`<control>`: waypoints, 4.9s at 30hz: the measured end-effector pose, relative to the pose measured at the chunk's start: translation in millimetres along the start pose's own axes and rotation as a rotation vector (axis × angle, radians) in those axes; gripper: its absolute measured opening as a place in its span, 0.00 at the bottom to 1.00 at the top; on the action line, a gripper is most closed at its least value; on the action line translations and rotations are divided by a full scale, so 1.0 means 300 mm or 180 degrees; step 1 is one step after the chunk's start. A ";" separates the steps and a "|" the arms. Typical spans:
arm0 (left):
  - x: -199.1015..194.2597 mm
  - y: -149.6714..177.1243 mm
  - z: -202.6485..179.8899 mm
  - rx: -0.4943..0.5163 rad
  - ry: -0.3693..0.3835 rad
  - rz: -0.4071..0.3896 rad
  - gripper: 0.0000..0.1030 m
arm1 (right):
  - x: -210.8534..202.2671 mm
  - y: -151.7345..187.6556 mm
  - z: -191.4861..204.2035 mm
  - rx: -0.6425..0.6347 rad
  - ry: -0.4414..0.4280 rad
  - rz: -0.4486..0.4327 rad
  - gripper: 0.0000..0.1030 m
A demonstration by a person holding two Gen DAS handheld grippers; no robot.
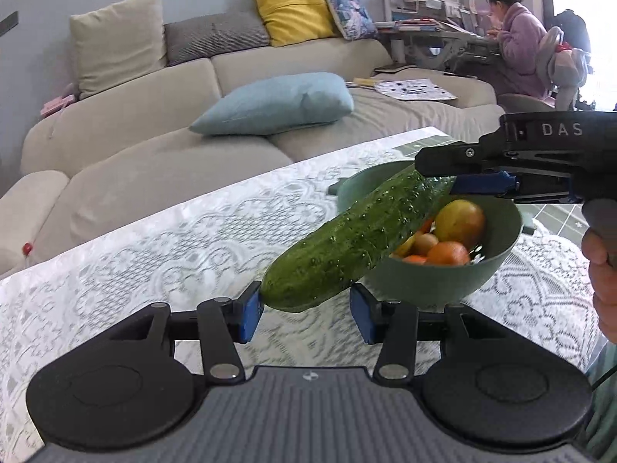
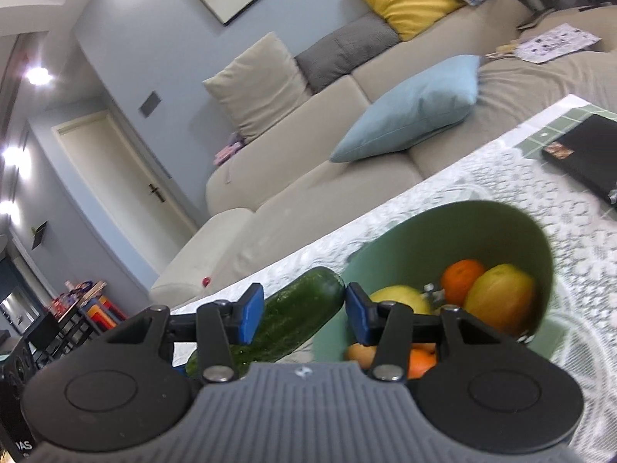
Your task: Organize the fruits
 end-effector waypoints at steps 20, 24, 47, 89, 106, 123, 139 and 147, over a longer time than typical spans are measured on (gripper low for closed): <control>0.150 -0.073 -0.122 -0.0084 0.0177 0.0122 0.54 | 0.081 -0.082 -0.222 0.0318 0.0477 0.0241 0.47; 0.148 -0.075 -0.123 -0.0119 0.0196 0.0106 0.53 | 0.091 -0.077 -0.212 0.0098 0.0618 0.0255 0.50; 0.128 -0.072 -0.197 -0.0034 0.0294 0.0048 0.56 | 0.023 -0.061 -0.151 -0.0350 0.0690 0.0199 0.72; -0.286 0.183 -0.017 -0.0889 -0.1306 -0.0179 0.95 | -0.221 0.299 0.144 -0.1935 0.0676 0.0463 0.96; -0.264 0.241 -0.008 -0.1116 -0.1291 0.0063 0.95 | -0.224 0.288 0.137 -0.1930 0.0795 0.0407 0.96; -0.276 0.263 0.009 -0.1119 -0.1318 0.0129 0.95 | -0.207 0.297 0.152 -0.1951 0.0773 0.0428 0.96; -0.277 0.260 -0.002 -0.1103 -0.1300 0.0131 0.95 | -0.203 0.301 0.149 -0.1888 0.0744 0.0472 0.96; -0.276 0.260 -0.006 -0.1086 -0.1296 0.0135 0.95 | -0.204 0.304 0.149 -0.1896 0.0748 0.0475 0.96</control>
Point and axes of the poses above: each gripper's, at about its wrist camera, not at the fingertips, and x roughly the way its jaws point, z to its left, y to its underside, the point moved 8 cm from there along x, roughly the way its jaws point, and after that the axes turned 1 degree about -y, right-handed, at the moved point
